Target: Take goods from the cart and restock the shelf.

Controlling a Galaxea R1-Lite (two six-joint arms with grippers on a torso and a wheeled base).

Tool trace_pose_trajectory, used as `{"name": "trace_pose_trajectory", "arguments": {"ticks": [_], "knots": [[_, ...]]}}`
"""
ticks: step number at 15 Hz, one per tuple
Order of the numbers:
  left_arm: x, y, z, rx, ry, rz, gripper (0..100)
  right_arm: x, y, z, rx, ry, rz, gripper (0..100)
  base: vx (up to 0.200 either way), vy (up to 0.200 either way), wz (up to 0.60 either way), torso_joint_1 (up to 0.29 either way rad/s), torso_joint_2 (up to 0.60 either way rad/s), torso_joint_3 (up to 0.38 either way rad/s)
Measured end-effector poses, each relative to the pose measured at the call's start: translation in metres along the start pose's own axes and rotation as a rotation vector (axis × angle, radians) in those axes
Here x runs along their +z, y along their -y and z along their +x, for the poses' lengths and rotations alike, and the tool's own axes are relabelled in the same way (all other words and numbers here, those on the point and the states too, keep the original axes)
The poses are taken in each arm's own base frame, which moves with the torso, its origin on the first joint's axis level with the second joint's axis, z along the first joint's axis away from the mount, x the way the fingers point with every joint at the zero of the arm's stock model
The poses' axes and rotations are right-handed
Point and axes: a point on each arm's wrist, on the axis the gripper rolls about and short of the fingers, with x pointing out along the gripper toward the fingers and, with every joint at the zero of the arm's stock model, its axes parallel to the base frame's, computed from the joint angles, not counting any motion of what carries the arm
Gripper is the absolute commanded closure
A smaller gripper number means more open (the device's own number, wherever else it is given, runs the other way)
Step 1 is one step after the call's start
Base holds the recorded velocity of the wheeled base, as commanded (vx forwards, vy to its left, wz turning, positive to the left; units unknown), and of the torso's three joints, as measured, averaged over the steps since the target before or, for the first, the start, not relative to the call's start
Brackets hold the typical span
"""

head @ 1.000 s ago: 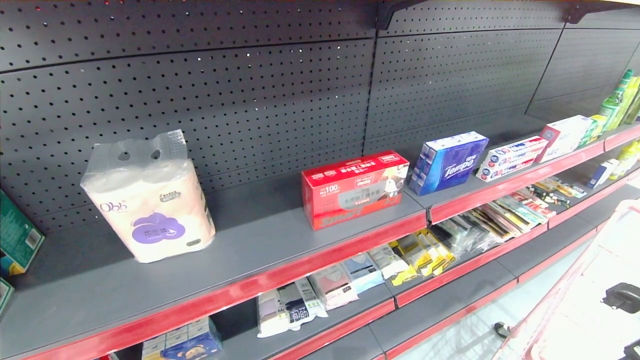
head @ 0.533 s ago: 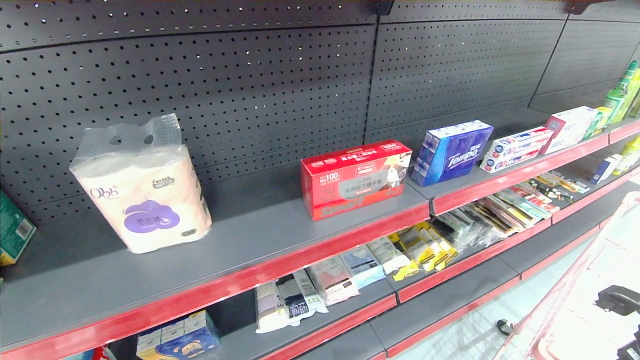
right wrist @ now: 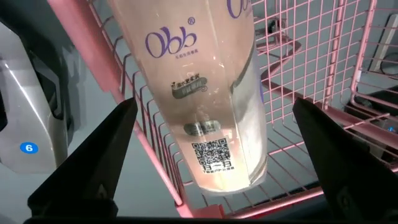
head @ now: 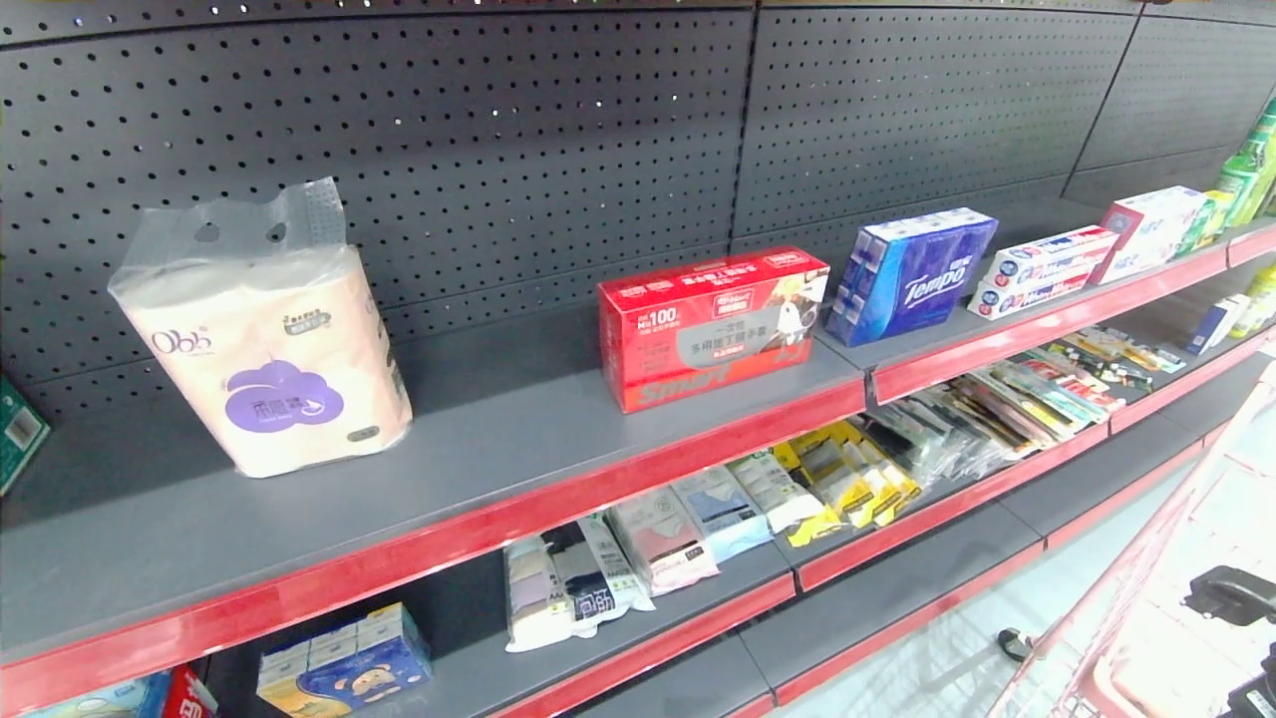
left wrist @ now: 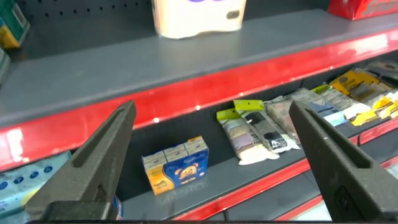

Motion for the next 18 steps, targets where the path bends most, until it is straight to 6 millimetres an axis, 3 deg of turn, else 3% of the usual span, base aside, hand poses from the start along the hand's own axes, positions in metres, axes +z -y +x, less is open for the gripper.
{"name": "trace_pose_trajectory", "arguments": {"ticks": [8,18], "knots": [[0.000,0.000,0.000,0.000,0.000,0.000,0,0.007,0.013,0.009,0.012,0.058,-0.025,0,0.000,0.000,0.00,-0.041,0.09,0.051],[0.000,0.000,0.000,0.000,0.000,0.000,0,0.015,0.039,0.057,0.084,0.116,-0.065,0,0.000,0.000,0.00,0.000,0.00,0.000]]}}
